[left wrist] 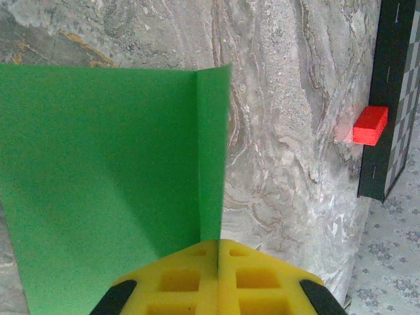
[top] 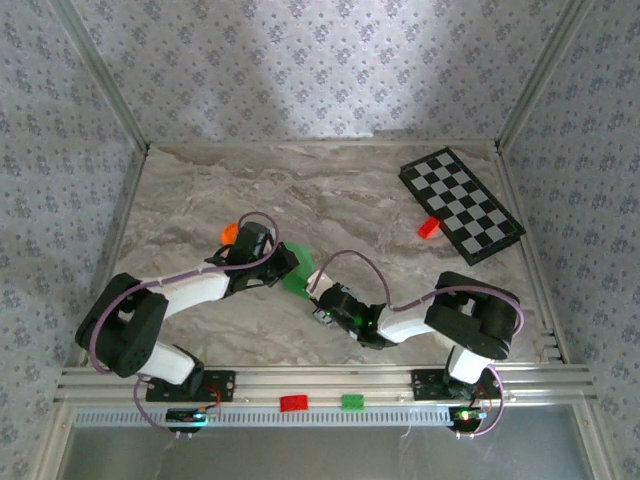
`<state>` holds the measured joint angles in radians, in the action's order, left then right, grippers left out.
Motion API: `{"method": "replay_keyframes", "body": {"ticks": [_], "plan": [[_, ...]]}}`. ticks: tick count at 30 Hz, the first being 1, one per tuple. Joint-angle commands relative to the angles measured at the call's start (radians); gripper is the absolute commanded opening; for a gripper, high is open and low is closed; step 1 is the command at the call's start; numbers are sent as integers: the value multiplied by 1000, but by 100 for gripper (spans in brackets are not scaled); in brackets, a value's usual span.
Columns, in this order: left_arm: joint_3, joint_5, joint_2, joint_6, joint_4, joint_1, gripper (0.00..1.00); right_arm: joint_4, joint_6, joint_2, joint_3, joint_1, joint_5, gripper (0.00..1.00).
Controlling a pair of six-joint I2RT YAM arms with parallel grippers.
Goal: Fold a paper plane with a square sheet of paper (pick it up from the middle)
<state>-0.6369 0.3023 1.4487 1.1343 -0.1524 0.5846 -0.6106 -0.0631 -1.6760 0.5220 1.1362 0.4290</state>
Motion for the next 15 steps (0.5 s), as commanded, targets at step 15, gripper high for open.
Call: {"method": "replay_keyframes", "body": {"ticks": [15], "plan": [[-30,-10,-15,-28,46,1,25,-15,-50,3,-11,-31,-83,7]]}}
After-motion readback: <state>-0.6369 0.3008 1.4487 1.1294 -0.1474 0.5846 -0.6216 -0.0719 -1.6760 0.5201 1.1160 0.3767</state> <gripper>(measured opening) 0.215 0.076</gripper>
